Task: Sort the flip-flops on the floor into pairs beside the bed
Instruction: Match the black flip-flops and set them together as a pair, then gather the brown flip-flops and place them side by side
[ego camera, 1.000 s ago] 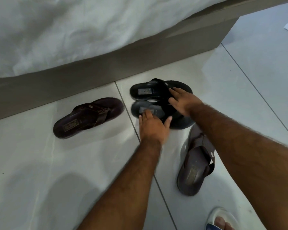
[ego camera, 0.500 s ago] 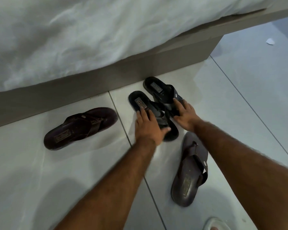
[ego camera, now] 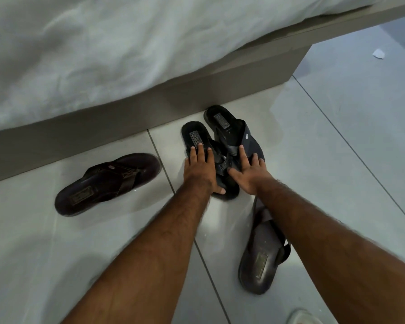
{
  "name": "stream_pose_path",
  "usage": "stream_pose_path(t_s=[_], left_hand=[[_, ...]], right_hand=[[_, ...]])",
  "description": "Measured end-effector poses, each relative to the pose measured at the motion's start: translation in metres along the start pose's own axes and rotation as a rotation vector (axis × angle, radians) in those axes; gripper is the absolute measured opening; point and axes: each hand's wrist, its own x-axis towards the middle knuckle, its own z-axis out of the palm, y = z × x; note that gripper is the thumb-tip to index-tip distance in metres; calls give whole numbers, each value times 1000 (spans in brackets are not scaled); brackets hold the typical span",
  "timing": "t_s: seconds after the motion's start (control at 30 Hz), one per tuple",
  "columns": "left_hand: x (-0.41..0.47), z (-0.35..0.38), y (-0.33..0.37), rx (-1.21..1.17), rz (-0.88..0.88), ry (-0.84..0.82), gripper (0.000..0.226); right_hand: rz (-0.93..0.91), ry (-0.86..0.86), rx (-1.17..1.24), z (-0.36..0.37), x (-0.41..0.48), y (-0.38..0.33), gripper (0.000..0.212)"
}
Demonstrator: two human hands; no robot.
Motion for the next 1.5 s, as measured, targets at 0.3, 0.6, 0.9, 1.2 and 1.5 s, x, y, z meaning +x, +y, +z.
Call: stream_pose_path(t_s=[0.3,0.6,0.9,1.2,1.5], left_hand=[[40,-18,-4,68,-2,11,149],[35,-15,2,90,-16,20,149],[16,-1,11,114,10,5,150],[-4,-2,3,-1,15,88,149],[-66,27,-141,-117,-357,611,93]], right_hand=[[11,81,-75,-4,16,14,87],[39,96,-43,1,11,16,82],[80,45,19,10,-9,21,85],[-34,146,93,3,-27,25,89],[-35,189,293,38,-89,125,59]])
